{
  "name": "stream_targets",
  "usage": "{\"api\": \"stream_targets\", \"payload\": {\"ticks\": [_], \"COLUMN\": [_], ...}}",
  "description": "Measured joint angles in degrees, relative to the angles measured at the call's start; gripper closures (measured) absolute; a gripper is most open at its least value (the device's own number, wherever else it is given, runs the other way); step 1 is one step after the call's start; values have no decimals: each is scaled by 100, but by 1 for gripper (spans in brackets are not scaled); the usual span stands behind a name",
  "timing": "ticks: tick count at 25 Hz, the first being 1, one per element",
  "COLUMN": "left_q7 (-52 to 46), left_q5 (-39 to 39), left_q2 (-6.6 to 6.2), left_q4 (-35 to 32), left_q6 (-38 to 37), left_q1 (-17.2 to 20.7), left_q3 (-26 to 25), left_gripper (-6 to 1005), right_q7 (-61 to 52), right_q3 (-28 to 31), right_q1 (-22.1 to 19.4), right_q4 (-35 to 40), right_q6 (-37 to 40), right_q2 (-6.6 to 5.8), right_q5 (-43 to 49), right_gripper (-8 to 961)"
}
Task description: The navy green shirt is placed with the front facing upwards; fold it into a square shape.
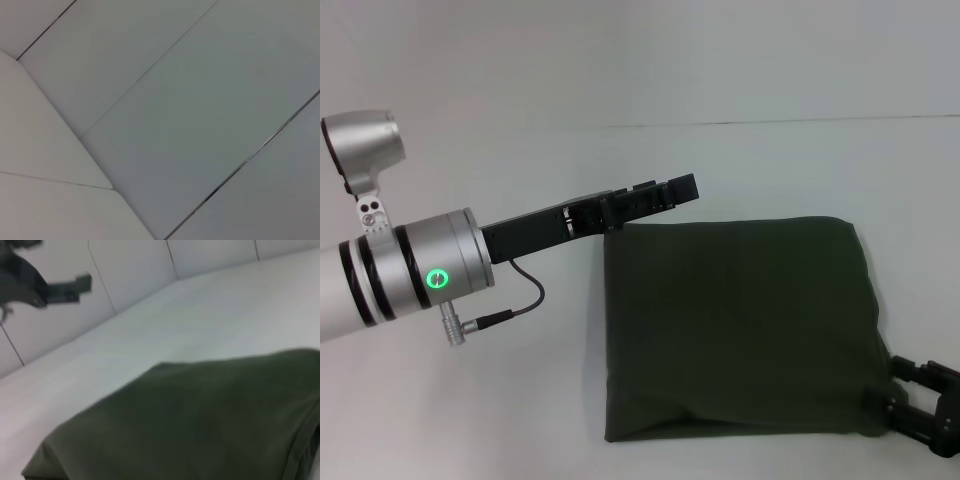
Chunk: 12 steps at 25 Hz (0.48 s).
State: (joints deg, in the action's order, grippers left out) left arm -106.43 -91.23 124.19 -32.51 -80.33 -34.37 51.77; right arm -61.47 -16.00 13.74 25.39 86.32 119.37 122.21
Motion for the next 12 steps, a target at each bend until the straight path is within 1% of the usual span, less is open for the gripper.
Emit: {"api": "stream_targets", "payload": {"ticks": [4,7,9,12], "left_q7": [0,8,16,19], "left_q5": [0,0,0,0], "left_q2": [0,0,0,-5], "left_q4": [0,0,-2,-11], "left_q6": [0,8,32,53], "left_q1": [2,-1,-1,-6], "left_q3": [0,0,-1,-1], "left_gripper": [50,50,50,50], "right_q7": [44,49,11,-59], "right_q3": [393,675,794,803], "right_q1": [-24,13,116,379], "right_q4": [112,178,190,133], "right_q6": [411,538,459,142], "right_q2": [-2,-2,-2,18], "right_q5": [-5,-5,-5,14], "right_gripper": [247,246,246,245]}}
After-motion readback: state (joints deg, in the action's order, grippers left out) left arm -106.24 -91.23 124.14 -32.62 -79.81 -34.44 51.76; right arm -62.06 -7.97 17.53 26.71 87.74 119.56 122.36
